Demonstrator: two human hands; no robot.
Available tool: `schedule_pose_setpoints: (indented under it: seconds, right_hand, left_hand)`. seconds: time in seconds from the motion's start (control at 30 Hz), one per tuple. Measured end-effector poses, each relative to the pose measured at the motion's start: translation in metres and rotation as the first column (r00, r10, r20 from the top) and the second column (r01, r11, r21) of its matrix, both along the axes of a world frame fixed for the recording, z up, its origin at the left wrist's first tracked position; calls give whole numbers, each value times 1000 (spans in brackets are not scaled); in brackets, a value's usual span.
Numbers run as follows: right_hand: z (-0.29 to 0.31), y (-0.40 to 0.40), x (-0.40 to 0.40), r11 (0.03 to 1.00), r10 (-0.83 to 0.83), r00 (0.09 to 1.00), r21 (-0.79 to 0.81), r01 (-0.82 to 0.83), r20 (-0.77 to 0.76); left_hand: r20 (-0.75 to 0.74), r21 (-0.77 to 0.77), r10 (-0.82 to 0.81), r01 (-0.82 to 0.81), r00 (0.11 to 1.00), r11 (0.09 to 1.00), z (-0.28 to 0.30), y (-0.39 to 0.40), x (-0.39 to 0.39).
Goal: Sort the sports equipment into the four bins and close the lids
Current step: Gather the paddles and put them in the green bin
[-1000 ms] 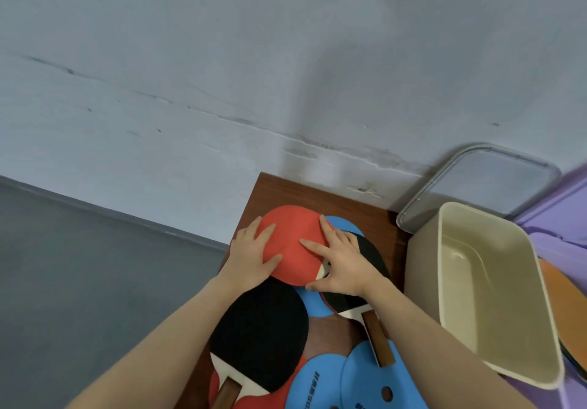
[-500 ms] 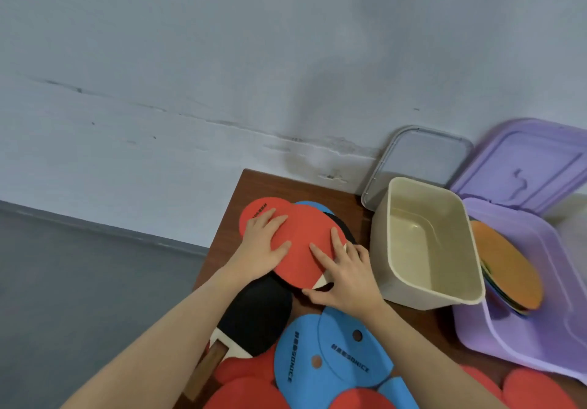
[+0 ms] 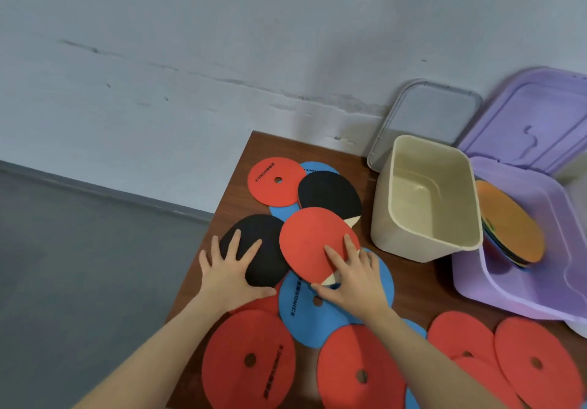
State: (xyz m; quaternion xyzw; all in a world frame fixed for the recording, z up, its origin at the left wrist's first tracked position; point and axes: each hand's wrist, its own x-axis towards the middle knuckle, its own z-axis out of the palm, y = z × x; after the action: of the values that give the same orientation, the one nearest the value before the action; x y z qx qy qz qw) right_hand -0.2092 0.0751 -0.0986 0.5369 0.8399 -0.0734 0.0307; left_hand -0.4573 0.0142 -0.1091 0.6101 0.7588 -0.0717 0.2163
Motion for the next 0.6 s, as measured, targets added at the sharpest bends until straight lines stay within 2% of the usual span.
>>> schedule_pose_setpoints:
  seconds: [0.13,0.27,0.5,0.6]
  right_hand:
    - [-5,-1,-3,999,-38,999,11,38,-3]
    - [-10,6,-1,996,-13,999,-86,16,39]
    - [-10,12,0,994,-12,1000,-110,11,-11]
    - [-3,8,0,996,-30,997,-80,25,-64]
  left_hand:
    - [-3,-37,10,-10,1000,999,2,2,-1]
    - [-22,-7,-40,40,999,999,-2,-5,-5]
    - [96,40,18,-22,995,999,-6,-3,-6]
    - [149,124,23,-42,989,991,-3,-7,-9]
